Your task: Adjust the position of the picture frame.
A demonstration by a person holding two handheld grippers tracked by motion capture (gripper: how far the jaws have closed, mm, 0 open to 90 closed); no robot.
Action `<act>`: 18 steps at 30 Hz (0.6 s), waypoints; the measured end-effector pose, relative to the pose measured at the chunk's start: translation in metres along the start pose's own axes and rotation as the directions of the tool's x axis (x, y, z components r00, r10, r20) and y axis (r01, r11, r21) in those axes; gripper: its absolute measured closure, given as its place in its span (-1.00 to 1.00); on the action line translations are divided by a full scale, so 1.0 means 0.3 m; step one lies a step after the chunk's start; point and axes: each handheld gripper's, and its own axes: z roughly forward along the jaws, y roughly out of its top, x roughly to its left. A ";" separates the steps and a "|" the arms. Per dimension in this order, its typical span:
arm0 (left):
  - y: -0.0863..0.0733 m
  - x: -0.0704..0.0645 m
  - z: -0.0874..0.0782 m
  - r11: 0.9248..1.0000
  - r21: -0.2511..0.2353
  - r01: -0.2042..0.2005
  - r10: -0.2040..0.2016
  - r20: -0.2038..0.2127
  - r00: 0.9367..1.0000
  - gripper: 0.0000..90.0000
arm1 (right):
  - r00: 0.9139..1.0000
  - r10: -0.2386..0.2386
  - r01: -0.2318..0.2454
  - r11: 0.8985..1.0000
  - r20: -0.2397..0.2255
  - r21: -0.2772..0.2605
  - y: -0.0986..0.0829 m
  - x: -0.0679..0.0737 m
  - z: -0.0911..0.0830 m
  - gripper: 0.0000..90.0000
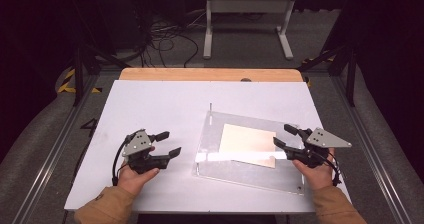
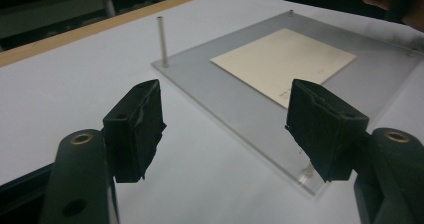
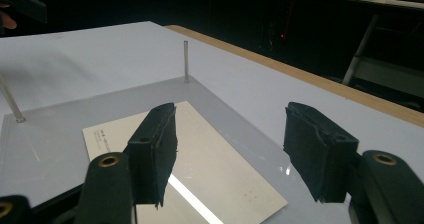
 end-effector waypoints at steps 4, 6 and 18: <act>0.008 -0.041 0.030 1.000 0.019 -0.018 0.017 0.053 0.998 -0.30 | 1.000 0.002 -0.002 1.000 0.003 0.000 0.000 -0.001 -0.003 -0.15; 0.010 -0.054 0.041 0.999 0.027 -0.031 0.029 0.066 0.997 -0.30 | 1.000 0.000 0.000 1.000 0.001 0.001 -0.002 -0.001 -0.003 -0.15; 0.014 -0.099 0.095 0.996 0.066 -0.054 0.044 0.148 0.988 -0.30 | 1.000 0.007 -0.007 1.000 0.005 0.007 -0.005 -0.002 -0.007 -0.16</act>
